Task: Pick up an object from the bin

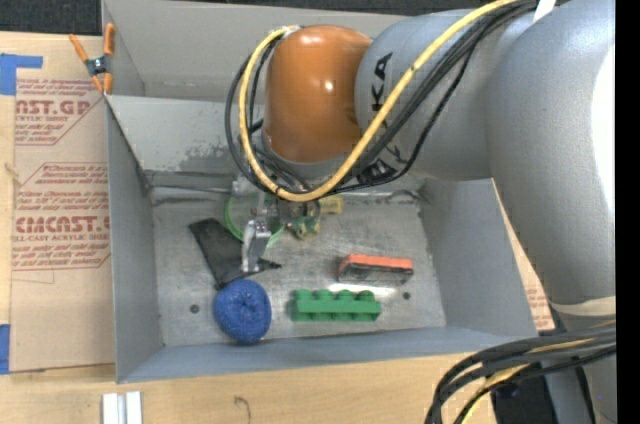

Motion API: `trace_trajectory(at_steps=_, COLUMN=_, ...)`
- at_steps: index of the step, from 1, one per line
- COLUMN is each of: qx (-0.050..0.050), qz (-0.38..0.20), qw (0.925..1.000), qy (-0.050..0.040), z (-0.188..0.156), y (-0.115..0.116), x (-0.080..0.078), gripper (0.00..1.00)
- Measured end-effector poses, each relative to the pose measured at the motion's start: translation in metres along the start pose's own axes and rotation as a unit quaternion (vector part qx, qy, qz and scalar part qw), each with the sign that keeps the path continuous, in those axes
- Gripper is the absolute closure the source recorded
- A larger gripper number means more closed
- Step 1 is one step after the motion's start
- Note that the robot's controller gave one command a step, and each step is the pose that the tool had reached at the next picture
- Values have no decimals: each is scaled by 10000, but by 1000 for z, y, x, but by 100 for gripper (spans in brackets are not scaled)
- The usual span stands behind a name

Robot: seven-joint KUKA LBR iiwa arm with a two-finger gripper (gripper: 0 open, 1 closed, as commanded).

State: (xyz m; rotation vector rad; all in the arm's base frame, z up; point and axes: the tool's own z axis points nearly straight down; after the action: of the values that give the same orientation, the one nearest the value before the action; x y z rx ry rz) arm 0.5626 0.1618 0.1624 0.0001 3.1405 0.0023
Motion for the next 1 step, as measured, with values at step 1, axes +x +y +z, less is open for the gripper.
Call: trace_trajectory(at_steps=1, qx=-7, qz=491, qw=9988, qy=-9, z=18, y=-18, x=-10, gripper=0)
